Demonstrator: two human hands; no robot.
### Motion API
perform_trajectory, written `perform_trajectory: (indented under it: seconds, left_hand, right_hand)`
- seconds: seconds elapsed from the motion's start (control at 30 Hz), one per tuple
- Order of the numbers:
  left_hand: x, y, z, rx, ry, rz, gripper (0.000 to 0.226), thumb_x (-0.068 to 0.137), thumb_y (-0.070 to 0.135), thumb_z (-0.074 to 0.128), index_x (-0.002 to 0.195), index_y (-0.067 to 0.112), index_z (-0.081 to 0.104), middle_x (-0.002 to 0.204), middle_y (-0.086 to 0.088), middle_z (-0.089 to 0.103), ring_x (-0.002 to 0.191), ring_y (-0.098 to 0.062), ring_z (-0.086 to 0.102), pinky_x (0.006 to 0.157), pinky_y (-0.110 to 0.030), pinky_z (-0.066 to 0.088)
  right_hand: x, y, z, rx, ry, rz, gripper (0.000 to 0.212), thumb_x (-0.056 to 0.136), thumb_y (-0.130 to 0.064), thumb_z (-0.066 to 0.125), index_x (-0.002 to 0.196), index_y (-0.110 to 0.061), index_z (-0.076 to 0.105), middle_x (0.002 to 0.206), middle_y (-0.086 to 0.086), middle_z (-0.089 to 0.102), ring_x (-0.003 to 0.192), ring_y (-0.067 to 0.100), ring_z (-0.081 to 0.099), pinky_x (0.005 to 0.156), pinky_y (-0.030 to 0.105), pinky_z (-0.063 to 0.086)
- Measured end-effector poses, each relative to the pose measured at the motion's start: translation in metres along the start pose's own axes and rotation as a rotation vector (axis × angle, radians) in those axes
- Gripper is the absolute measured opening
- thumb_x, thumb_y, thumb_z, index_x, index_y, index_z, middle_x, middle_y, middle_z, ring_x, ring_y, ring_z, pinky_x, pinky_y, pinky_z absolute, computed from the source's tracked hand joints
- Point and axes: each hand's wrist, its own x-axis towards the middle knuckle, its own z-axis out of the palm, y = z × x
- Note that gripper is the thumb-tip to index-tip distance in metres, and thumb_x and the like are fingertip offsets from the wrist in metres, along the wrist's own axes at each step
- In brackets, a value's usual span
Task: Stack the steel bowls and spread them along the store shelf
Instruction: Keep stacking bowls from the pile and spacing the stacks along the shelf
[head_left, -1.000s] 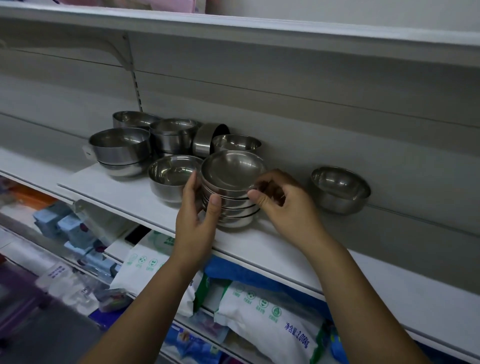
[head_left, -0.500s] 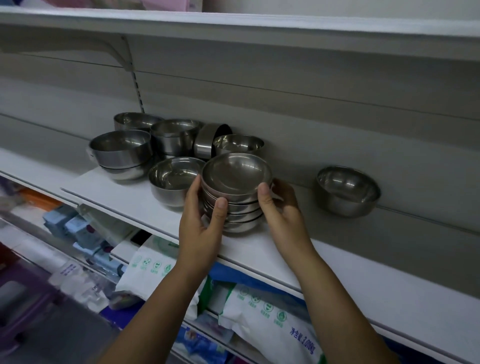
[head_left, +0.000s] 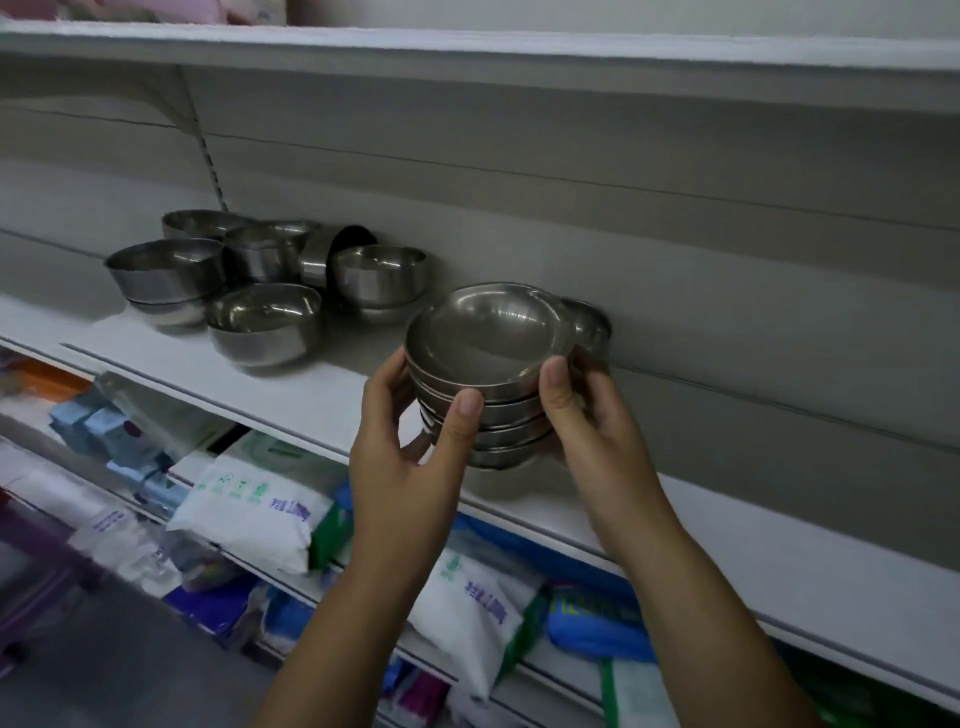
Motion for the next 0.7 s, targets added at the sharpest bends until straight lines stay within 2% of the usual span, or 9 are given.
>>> perform_trajectory:
  seconds: [0.07,0.2,0.33,0.4,0.53,0.63,0.7]
  left_hand:
    - [-0.021,0.012,0.025,-0.039,-0.026,-0.017,0.061,0.085,0.045,0.075,0.137,0.023,0.052,0.129,0.010,0.065,0.126,-0.009,0.059,0.085,-0.018,0.055]
    - [-0.051,0.031,0.065,-0.121,-0.123,-0.037,0.054,0.081,0.035,0.080,0.128,0.026,0.054,0.126,0.006,0.065,0.121,-0.007,0.061,0.081,-0.011,0.052]
    - [-0.073,0.044,0.101,-0.173,-0.231,-0.039,0.053,0.075,0.038,0.075,0.123,0.028,0.055,0.123,0.006,0.066,0.118,-0.007,0.062,0.082,-0.011,0.052]
    - [-0.081,0.048,0.120,-0.172,-0.335,-0.050,0.054,0.079,0.044,0.080,0.124,0.027,0.056,0.122,0.006,0.067,0.118,-0.009,0.063,0.083,-0.012,0.052]
    - [-0.104,0.053,0.147,-0.150,-0.506,-0.067,0.060,0.075,0.052,0.077,0.125,0.028,0.055,0.123,0.009,0.067,0.119,-0.010,0.063,0.096,-0.027,0.053]
    - [-0.130,0.063,0.169,-0.160,-0.607,-0.085,0.063,0.071,0.058,0.077,0.125,0.034,0.055,0.121,0.015,0.067,0.116,-0.002,0.062,0.090,-0.014,0.051]
    - [-0.149,0.072,0.188,-0.156,-0.671,-0.091,0.064,0.070,0.059,0.078,0.126,0.038,0.055,0.119,0.020,0.067,0.114,0.004,0.061,0.083,-0.007,0.049]
  right_hand:
    - [-0.019,-0.009,-0.033,0.010,0.047,-0.011,0.066,0.073,-0.076,0.066,0.126,-0.035,0.064,0.124,-0.010,0.071,0.114,0.008,0.069,0.099,0.042,0.056]
    - [-0.054,-0.023,-0.085,-0.011,0.144,-0.052,0.062,0.075,-0.065,0.063,0.127,-0.032,0.064,0.122,-0.009,0.072,0.110,0.006,0.070,0.097,0.042,0.058]
    - [-0.085,-0.031,-0.123,-0.048,0.268,-0.045,0.061,0.077,-0.068,0.062,0.128,-0.034,0.063,0.122,-0.008,0.072,0.110,0.007,0.070,0.098,0.044,0.058]
    - [-0.105,-0.034,-0.142,-0.048,0.383,-0.050,0.062,0.076,-0.071,0.062,0.128,-0.037,0.063,0.122,-0.011,0.072,0.110,0.006,0.070,0.099,0.043,0.057]
    - [-0.150,-0.039,-0.172,-0.056,0.556,-0.047,0.064,0.076,-0.071,0.060,0.129,-0.034,0.063,0.122,-0.009,0.071,0.109,0.006,0.070,0.096,0.041,0.059]
    - [-0.184,-0.047,-0.197,-0.078,0.633,-0.044,0.061,0.078,-0.068,0.058,0.129,-0.035,0.063,0.122,-0.011,0.071,0.107,0.002,0.070,0.090,0.031,0.060]
    - [-0.208,-0.051,-0.217,-0.097,0.669,-0.045,0.060,0.080,-0.069,0.057,0.130,-0.036,0.062,0.124,-0.011,0.070,0.111,0.004,0.069,0.090,0.031,0.060]
